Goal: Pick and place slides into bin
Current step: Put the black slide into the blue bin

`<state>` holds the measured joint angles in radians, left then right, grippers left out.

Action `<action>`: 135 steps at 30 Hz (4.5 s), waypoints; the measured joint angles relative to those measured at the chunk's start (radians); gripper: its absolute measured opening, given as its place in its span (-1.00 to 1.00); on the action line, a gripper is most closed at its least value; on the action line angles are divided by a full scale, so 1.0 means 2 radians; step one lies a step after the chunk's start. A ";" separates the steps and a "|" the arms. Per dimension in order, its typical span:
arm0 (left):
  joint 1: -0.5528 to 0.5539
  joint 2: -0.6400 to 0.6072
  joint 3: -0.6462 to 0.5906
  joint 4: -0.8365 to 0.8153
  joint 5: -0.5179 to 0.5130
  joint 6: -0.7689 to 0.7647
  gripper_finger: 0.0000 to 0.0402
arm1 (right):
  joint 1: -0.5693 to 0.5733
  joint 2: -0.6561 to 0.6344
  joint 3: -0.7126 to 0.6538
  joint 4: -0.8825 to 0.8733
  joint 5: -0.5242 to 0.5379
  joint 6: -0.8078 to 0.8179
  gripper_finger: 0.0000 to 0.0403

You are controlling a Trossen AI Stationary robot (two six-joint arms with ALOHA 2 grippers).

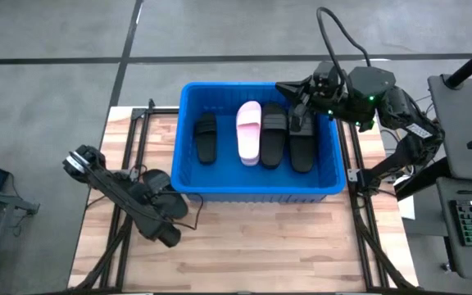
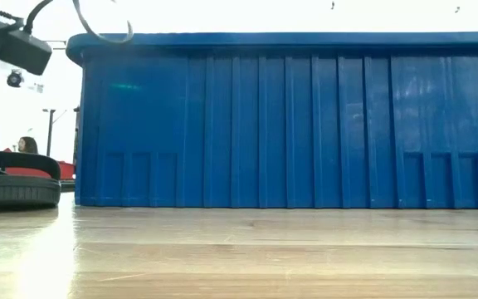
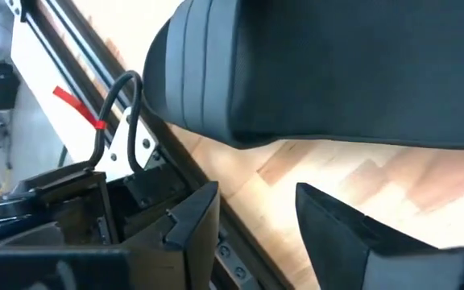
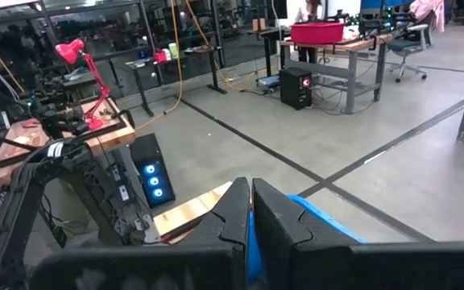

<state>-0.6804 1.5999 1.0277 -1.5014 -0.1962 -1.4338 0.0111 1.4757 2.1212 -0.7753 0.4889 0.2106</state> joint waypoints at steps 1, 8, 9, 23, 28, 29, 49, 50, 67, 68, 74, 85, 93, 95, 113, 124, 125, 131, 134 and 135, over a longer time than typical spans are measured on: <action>0.000 -0.002 0.002 0.000 -0.001 0.000 -0.23 | 0.000 0.000 0.000 0.000 0.000 0.003 -0.96; 0.008 -0.006 -0.008 -0.014 -0.027 0.000 0.10 | 0.000 0.000 0.000 0.000 0.000 0.013 -0.96; 0.010 -0.006 -0.011 -0.017 -0.031 0.000 0.14 | 0.000 0.000 0.000 0.001 0.000 0.013 -0.96; 0.030 -0.006 -0.087 0.041 -0.071 0.006 0.24 | 0.000 0.008 0.000 0.005 0.000 0.013 -0.96; 0.030 -0.005 -0.120 0.040 -0.068 0.001 0.24 | 0.000 0.008 0.000 0.013 0.000 0.013 -0.96; 0.030 -0.004 -0.122 0.038 -0.068 0.000 0.24 | 0.000 0.008 0.000 0.014 0.000 0.013 -0.96; 0.030 -0.001 -0.121 0.043 -0.087 0.008 -0.54 | 0.000 0.008 0.000 0.016 0.000 0.012 -0.96; 0.030 -0.002 -0.121 0.043 -0.086 0.014 -0.63 | 0.000 0.008 0.000 0.016 0.000 0.012 -0.96; 0.029 -0.066 -0.078 0.025 -0.044 0.105 -0.99 | 0.000 0.008 0.000 0.016 0.000 0.012 -0.96; 0.029 -0.072 -0.073 0.025 -0.041 0.113 -0.99 | 0.000 0.008 0.000 0.017 0.000 0.012 -0.96; 0.028 -0.113 -0.040 0.022 -0.027 0.194 -1.00 | 0.002 0.004 0.000 0.018 -0.001 0.012 -0.96; 0.028 -0.195 0.016 0.023 0.066 0.364 -1.00 | 0.002 0.003 0.000 0.017 -0.001 0.012 -0.96; 0.028 -0.257 0.042 0.048 0.100 0.463 -1.00 | 0.002 0.003 0.000 0.016 -0.001 0.012 -0.96; 0.028 -0.271 0.048 0.071 0.101 0.479 -1.00 | 0.002 0.003 0.000 0.017 -0.001 0.012 -0.96; 0.028 -0.373 0.053 0.382 -0.009 0.584 -1.00 | 0.002 0.003 0.000 0.016 0.000 0.012 -0.96; 0.031 -0.391 0.055 0.481 -0.255 0.672 -1.00 | 0.002 0.003 0.000 0.016 0.000 0.012 -0.96; 0.033 -0.387 0.059 0.485 -0.276 0.683 -1.00 | 0.002 0.003 0.000 0.016 0.000 0.011 -0.96; 0.062 -0.346 0.106 0.512 -0.331 0.741 -1.00 | 0.002 0.002 0.000 0.012 0.008 0.000 -0.96; 0.085 -0.317 0.142 0.525 -0.332 0.776 -1.00 | 0.002 0.002 0.000 0.012 0.026 -0.022 -0.96; 0.095 -0.308 0.153 0.526 -0.332 0.784 -1.00 | 0.002 0.002 0.000 0.012 0.030 -0.028 -0.96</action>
<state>-0.4902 0.9837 1.3343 -0.4496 -0.8605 0.1342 0.0147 1.4807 2.1212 -0.7517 0.5498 0.1549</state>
